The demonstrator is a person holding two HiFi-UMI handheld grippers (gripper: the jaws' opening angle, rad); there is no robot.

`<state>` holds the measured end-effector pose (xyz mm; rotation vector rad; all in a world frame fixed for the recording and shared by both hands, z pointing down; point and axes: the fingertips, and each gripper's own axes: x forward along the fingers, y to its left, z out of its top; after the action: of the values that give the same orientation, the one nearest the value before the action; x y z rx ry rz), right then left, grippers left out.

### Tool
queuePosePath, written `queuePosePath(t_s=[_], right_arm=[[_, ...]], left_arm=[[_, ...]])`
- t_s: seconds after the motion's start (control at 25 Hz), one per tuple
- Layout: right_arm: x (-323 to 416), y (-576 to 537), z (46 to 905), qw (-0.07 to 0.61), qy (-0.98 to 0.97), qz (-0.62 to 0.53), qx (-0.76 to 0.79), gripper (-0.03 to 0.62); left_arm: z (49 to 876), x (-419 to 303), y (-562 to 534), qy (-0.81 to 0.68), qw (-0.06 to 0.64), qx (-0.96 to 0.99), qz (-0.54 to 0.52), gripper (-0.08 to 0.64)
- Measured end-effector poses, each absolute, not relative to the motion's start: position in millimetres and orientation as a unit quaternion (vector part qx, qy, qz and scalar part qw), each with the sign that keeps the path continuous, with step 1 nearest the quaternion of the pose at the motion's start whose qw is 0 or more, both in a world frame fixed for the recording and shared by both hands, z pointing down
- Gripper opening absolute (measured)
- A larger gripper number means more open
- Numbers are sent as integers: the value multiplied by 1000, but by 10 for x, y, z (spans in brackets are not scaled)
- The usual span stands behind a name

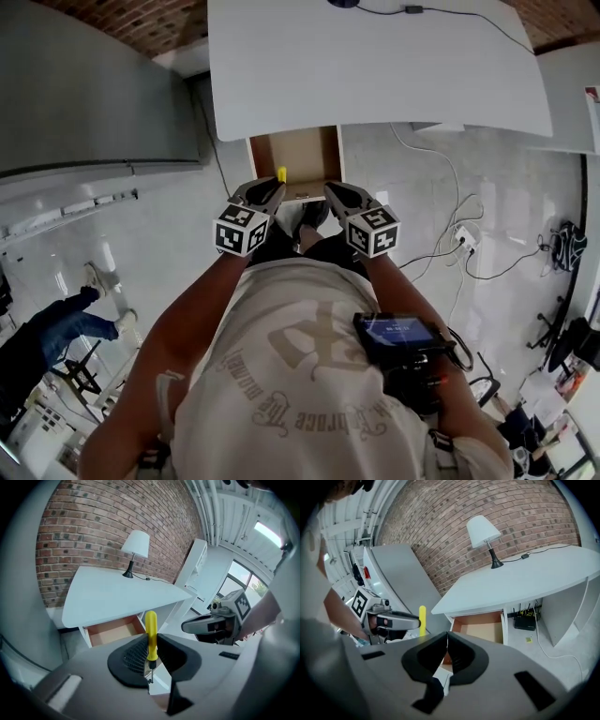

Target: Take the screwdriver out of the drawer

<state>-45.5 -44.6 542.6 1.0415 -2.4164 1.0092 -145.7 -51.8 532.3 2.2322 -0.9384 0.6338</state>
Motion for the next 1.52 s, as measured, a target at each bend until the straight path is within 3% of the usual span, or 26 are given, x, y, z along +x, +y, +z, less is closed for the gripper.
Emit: queuePosePath(t_s=[0.68,1.52], right_arm=[[-539,-523,5061,172,-868,310,346,6],[-781,-964,4367,117,-897,250,345,6]], left_arm=[[4974,-1579,-573,-380,299,853,196,58],[4293,-1783,-805,-379,243,881,144,58]])
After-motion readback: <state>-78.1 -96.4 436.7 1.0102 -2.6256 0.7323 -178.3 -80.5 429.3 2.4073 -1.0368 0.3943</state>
